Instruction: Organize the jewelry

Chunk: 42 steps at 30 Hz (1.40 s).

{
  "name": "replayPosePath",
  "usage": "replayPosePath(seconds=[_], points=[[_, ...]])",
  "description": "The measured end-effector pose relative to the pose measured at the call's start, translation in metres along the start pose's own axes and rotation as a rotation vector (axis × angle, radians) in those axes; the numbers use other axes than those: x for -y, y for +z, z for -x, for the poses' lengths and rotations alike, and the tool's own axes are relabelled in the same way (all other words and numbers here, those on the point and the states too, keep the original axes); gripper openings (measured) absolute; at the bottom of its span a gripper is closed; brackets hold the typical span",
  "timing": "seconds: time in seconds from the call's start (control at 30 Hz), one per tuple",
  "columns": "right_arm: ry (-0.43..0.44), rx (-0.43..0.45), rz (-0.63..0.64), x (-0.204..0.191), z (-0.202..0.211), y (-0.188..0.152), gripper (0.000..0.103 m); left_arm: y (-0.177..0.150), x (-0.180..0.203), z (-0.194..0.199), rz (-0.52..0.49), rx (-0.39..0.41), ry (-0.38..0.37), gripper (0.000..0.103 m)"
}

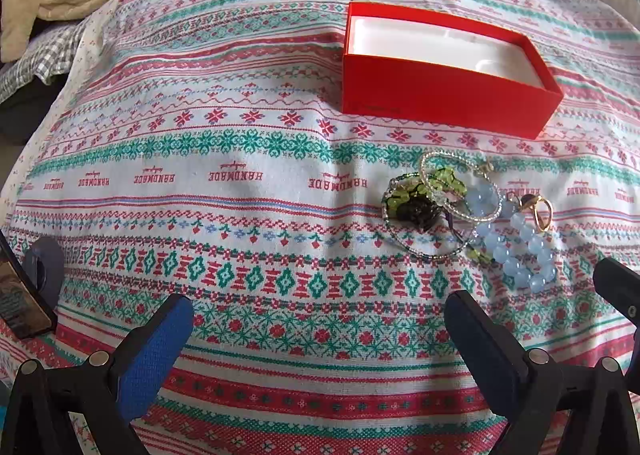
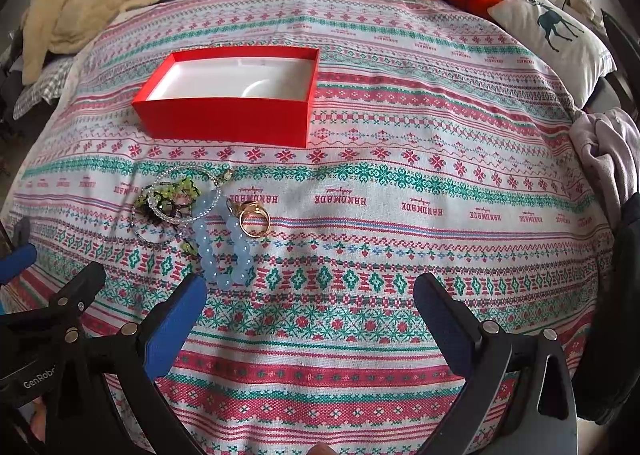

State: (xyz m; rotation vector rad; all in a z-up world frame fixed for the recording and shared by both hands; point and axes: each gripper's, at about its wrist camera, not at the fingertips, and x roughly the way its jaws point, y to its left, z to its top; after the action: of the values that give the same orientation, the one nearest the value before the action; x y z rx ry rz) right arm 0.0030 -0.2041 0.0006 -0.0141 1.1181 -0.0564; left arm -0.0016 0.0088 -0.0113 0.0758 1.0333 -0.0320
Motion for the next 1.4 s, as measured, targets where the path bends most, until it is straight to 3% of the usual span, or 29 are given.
replayPosePath(seconds=[1.4], points=[[-0.007,0.001,0.0,0.0,-0.001,-0.0004,0.103,0.0016,-0.0018,0.0,-0.003,0.0,0.018,0.103]])
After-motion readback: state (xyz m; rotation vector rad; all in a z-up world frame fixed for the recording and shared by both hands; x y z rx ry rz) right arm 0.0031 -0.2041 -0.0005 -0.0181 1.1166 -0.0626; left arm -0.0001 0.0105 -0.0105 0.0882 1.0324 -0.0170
